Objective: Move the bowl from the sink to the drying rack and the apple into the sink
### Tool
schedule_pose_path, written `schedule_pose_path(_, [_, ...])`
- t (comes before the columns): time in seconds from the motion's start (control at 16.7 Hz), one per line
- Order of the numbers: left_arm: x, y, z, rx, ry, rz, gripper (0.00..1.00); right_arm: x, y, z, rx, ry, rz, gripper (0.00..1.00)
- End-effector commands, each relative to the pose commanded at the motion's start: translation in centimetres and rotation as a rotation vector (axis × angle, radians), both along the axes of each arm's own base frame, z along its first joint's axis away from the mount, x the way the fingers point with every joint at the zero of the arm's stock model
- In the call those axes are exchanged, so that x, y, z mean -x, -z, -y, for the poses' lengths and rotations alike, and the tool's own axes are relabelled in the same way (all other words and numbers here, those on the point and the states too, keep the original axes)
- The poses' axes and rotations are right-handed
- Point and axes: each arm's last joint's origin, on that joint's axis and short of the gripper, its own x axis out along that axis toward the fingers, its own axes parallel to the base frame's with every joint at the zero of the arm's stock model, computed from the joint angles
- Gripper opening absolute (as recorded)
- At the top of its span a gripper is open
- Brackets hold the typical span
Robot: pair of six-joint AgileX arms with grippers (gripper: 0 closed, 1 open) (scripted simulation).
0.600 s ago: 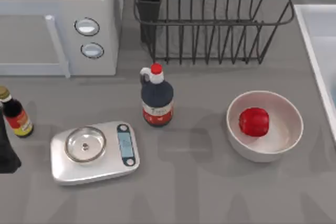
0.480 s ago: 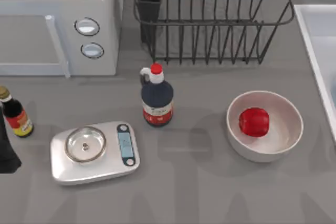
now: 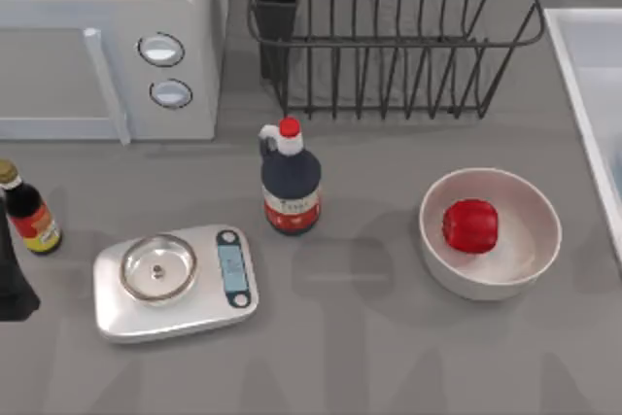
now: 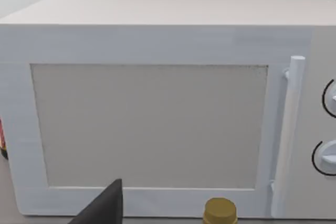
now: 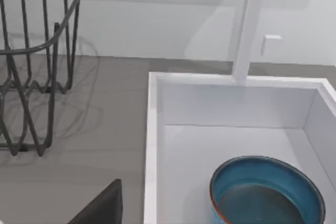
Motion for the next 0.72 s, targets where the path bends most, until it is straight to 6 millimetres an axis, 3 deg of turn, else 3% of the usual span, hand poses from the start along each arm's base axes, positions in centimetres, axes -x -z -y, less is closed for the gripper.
schedule_pose_path(0.3, [0.0, 0.0, 0.0, 0.000, 0.000, 0.000, 1.00, -4.7, -5.7, 0.9, 0.046, 0.016, -0.276, 1.00])
schedule_pose_path(0.54, [0.0, 0.0, 0.0, 0.000, 0.000, 0.000, 1.00, -11.7, -8.5, 2.7, 0.061, 0.018, -0.544, 1.00])
schedule_pose_path(0.72, [0.0, 0.0, 0.0, 0.000, 0.000, 0.000, 1.00, -18.0, -8.4, 4.9, 0.051, 0.017, -0.746, 1.00])
